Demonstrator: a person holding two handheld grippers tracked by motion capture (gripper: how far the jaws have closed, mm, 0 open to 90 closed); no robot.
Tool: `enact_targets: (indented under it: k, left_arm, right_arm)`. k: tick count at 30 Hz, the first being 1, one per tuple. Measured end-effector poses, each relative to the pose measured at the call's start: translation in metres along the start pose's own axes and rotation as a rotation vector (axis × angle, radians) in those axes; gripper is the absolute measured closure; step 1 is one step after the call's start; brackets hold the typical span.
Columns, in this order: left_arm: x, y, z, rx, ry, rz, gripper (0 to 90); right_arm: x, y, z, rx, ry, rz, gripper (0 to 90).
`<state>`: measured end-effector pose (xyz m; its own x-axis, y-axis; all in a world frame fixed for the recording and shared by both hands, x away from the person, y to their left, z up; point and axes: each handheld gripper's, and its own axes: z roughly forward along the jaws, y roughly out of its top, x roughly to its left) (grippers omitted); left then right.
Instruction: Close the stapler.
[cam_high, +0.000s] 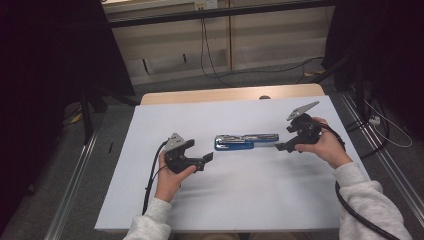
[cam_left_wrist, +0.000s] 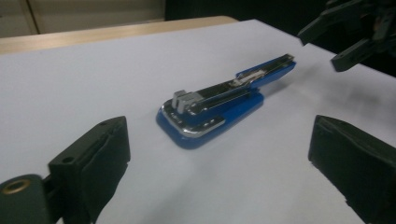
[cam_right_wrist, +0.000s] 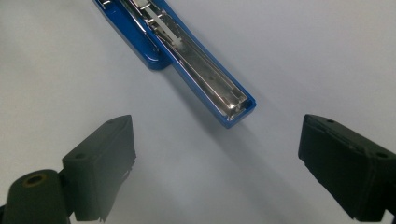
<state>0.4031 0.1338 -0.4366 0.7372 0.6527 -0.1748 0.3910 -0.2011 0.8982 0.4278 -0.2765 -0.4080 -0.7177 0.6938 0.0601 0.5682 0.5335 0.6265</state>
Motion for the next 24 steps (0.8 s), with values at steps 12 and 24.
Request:
enact_targets:
  k: [12,24]
  left_arm:
    - [0.011,0.002,0.020,0.062,0.099,-0.030,46.4]
    - [0.015,0.002,0.038,0.138,0.111,-0.072,80.1]
  right_arm:
    - [-0.008,-0.015,-0.010,-0.031,-0.031,0.047,11.5]
    - [-0.013,-0.023,-0.008,-0.019,-0.047,0.051,20.1]
